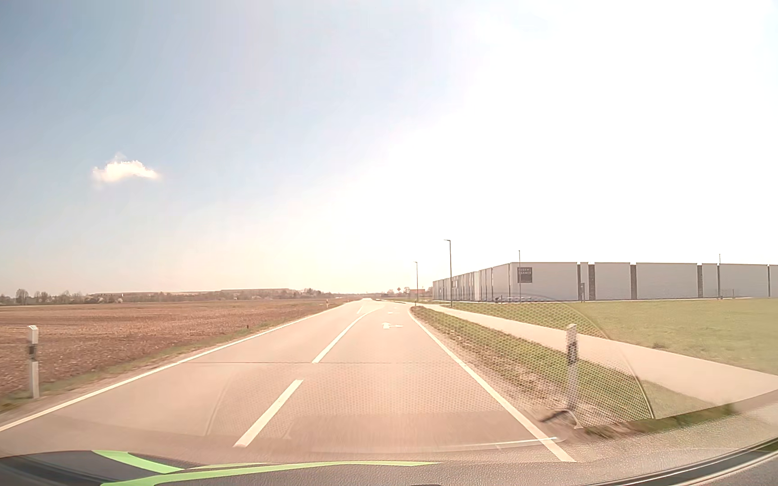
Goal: Follow the waypoints while adhering to traffic rules and regulations
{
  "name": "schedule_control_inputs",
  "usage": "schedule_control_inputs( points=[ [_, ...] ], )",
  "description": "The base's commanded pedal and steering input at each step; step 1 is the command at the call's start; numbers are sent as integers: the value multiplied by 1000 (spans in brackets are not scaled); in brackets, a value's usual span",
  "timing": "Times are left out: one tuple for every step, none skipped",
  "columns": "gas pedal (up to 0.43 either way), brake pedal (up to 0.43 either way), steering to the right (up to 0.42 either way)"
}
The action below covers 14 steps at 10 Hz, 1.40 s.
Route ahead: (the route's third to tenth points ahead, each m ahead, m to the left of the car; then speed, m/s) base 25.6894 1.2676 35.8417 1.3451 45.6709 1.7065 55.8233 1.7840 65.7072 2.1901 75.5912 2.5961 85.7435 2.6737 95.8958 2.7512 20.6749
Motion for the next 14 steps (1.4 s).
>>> schedule_control_inputs(
  points=[
    [268, 0, 1],
    [260, 0, 1],
    [260, 0, 0],
    [260, 0, 0],
    [220, 0, 0],
    [209, 0, 0],
    [209, 0, 0],
    [209, 0, 0],
    [209, 0, 0],
    [197, 0, 0],
    [197, 0, 0],
    [197, 0, 0],
    [197, 0, 0],
    [197, 0, 0]
  ],
)
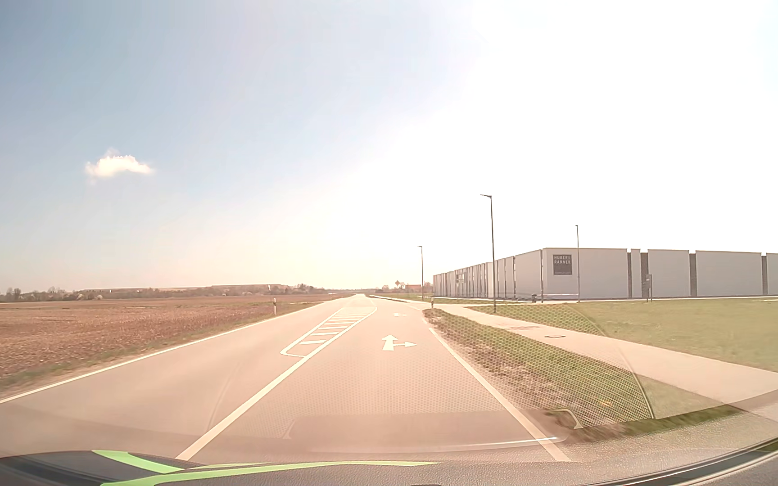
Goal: Follow the waypoints while adhering to traffic rules and regulations
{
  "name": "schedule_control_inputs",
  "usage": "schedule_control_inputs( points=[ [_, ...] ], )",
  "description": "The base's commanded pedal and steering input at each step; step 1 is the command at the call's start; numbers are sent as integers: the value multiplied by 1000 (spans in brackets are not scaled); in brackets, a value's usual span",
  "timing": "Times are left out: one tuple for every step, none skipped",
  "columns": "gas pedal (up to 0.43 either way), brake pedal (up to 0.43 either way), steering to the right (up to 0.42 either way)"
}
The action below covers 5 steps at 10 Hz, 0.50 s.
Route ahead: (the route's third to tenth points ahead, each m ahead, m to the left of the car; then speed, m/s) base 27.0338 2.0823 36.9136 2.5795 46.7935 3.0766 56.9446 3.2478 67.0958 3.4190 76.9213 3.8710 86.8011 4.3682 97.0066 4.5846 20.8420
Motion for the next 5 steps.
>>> schedule_control_inputs(
  points=[
    [197, 0, 0],
    [197, 0, 0],
    [197, 0, 0],
    [197, 0, 0],
    [197, 0, 0]
  ],
)
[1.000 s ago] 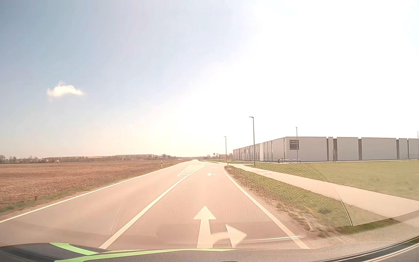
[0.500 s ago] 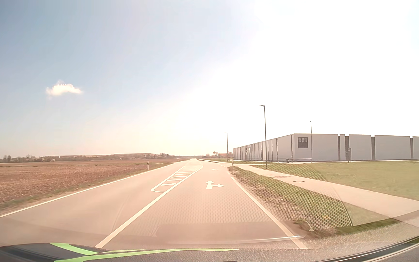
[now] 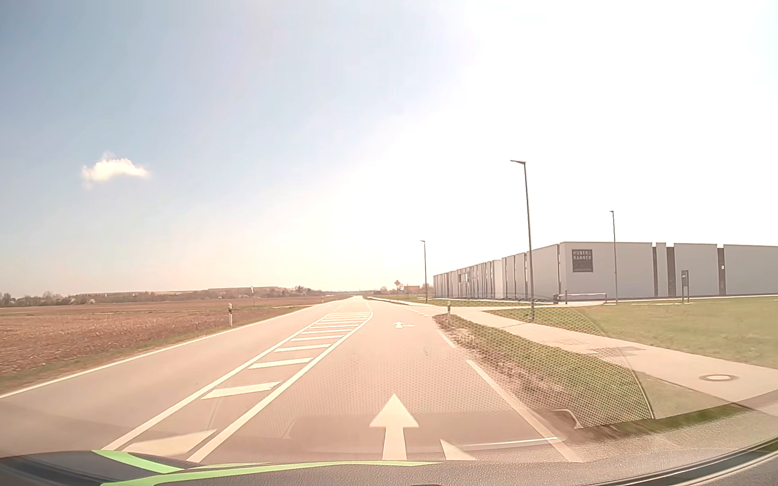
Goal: Follow the waypoints while adhering to traffic rules and regulations
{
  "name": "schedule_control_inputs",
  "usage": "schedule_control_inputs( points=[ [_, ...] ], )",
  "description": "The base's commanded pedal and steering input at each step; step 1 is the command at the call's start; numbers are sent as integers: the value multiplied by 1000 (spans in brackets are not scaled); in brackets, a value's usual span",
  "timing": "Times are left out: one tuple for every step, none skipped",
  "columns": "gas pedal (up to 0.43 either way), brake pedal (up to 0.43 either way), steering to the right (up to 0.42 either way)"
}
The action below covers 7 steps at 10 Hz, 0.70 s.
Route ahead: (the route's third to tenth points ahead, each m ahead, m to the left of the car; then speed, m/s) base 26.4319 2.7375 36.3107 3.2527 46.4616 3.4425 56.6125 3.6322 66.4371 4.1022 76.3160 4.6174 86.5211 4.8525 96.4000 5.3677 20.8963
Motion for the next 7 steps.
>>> schedule_control_inputs(
  points=[
    [197, 0, 0],
    [197, 0, 0],
    [209, 0, 0],
    [209, 0, 0],
    [209, 0, 0],
    [209, 0, 0],
    [209, 0, -2]
  ],
)
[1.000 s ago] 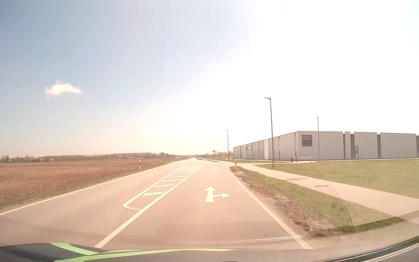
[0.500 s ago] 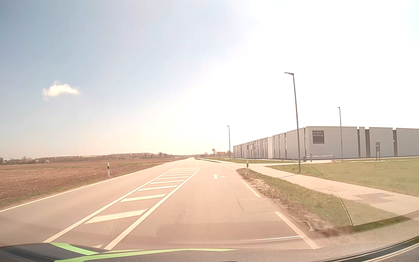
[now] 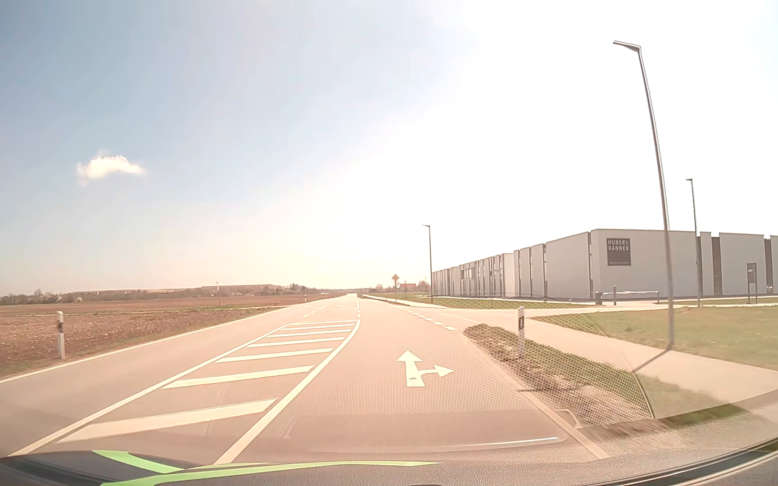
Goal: Follow the waypoints while adhering to traffic rules and regulations
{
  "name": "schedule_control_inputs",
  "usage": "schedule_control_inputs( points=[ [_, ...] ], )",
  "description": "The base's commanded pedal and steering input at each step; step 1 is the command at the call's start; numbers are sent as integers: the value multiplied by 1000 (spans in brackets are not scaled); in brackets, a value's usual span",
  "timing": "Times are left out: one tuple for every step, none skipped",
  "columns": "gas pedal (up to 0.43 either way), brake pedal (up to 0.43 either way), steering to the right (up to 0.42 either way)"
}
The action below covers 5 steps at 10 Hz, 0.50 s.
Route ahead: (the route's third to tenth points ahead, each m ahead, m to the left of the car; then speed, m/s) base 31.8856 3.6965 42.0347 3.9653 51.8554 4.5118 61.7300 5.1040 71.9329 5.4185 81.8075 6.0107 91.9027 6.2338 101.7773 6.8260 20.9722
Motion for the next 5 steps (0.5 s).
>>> schedule_control_inputs(
  points=[
    [209, 0, -5],
    [209, 0, -6],
    [209, 0, -7],
    [209, 0, -8],
    [209, 0, -9]
  ],
)
